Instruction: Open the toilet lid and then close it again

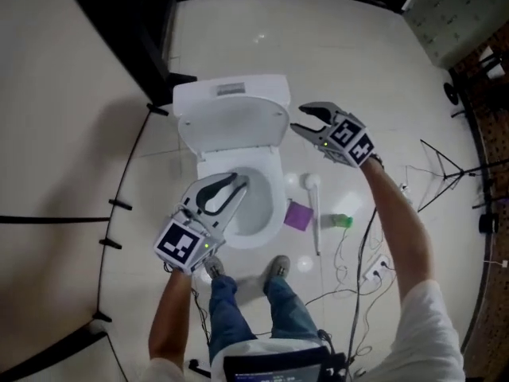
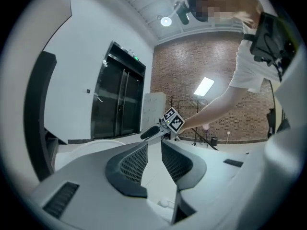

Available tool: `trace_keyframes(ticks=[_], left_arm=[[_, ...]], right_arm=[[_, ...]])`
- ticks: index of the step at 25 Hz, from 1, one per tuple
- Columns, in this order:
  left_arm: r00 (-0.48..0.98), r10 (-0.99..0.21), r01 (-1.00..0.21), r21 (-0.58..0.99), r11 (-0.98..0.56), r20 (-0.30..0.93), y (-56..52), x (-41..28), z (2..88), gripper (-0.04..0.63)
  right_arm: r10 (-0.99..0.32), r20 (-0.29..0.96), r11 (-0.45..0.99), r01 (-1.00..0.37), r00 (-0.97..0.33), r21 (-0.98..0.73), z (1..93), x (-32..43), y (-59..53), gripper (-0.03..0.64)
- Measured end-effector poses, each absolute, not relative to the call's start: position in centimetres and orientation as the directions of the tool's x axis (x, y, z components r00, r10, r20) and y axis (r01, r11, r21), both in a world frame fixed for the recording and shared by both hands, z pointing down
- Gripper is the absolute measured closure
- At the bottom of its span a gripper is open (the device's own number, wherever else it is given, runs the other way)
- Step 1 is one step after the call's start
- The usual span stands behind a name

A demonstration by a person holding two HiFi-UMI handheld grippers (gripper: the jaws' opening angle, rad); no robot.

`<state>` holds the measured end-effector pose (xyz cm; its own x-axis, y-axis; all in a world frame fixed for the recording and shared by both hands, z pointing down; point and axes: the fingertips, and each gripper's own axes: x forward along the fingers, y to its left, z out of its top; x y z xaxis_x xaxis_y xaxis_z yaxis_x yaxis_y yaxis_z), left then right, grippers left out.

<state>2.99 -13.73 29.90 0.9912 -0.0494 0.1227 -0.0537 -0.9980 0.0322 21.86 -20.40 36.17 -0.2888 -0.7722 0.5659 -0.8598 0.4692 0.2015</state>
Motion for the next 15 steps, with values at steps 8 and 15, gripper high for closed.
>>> trace_keyframes(ticks=[8,15], left_arm=[[0.978,-0.121,-0.13,0.045,-0.99,0.171,-11.6,2.7,34.2,0.511],[0.97,-0.167,-0.174,0.027,-0.984,0.178,-12.5,-0.7,35.2,0.511]], right_arm=[[-0.732,0.594,0.537,-0.82,-0.335,0.198,41.0,22.2,-27.2,0.431],[-0.689,0.657,0.613,-0.73,-0.305,0.304,41.6,20.7,-27.2,0.58]])
